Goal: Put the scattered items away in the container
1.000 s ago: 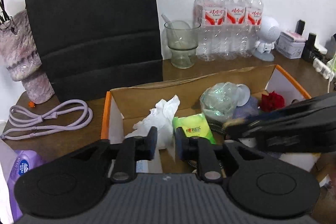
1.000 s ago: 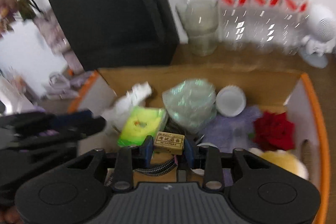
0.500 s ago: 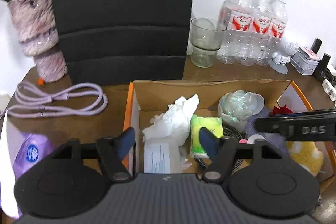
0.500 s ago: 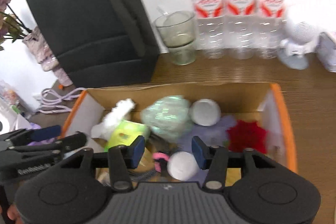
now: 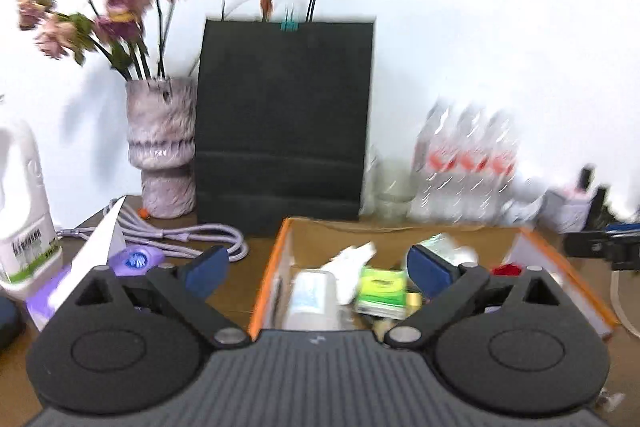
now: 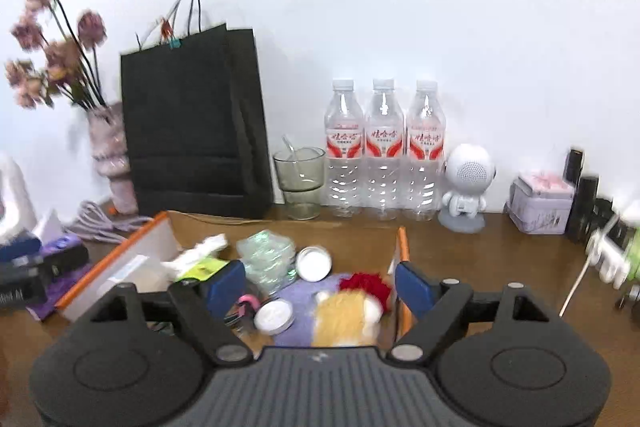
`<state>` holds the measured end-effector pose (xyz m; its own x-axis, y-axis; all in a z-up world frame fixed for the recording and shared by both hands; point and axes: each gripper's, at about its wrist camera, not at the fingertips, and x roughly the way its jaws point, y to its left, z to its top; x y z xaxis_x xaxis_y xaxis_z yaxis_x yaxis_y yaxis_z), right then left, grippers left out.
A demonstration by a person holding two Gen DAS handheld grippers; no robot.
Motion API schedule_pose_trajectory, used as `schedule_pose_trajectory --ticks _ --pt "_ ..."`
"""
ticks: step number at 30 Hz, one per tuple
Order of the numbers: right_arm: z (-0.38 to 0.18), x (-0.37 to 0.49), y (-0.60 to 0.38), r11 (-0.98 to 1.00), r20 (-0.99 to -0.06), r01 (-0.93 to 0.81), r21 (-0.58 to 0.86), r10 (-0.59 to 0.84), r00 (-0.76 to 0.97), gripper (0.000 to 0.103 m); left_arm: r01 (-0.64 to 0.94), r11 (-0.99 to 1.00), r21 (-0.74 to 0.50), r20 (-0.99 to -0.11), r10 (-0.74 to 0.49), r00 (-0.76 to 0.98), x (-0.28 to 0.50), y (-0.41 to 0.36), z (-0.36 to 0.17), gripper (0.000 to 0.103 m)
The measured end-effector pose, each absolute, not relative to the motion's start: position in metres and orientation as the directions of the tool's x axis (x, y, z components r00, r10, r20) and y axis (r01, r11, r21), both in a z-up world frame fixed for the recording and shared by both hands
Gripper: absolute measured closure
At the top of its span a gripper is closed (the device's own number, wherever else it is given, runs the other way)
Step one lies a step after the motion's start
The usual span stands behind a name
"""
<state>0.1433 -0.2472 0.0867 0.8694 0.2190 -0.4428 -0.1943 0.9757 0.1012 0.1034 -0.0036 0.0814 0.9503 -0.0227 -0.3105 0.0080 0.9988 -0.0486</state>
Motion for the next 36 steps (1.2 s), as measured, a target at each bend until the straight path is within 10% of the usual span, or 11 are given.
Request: schedule_pose_trajectory --ticks 16,22,24,36 --pt "0.031 -0.057 -0.266 0.947 -0.470 -0.071 0.314 0.220 0.855 0.018 -0.036 0.999 0.008 -0.368 0.036 0.929 -0.098 -0.034 0.040 0.000" --pt "0.004 -0.093 -0.267 0.962 -0.501 -0.084 0.259 0.208 0.840 0.034 0.040 0.998 0.055 -0.443 -0.011 0.896 -0.115 -0.043 0.021 0.002" --pt "0.001 -0.086 -0.267 0.964 -0.531 -0.081 0.254 0.209 0.822 0.050 0.039 0.998 0.039 -0.466 -0.016 0.885 -0.105 -0.043 0.022 0.008" --pt "0.009 0.023 -0.242 0.961 -0.568 -0.209 0.179 0.275 0.776 0.058 0.097 0.995 -0.010 -0.498 -0.089 0.862 -0.027 -0.049 0.031 0.038"
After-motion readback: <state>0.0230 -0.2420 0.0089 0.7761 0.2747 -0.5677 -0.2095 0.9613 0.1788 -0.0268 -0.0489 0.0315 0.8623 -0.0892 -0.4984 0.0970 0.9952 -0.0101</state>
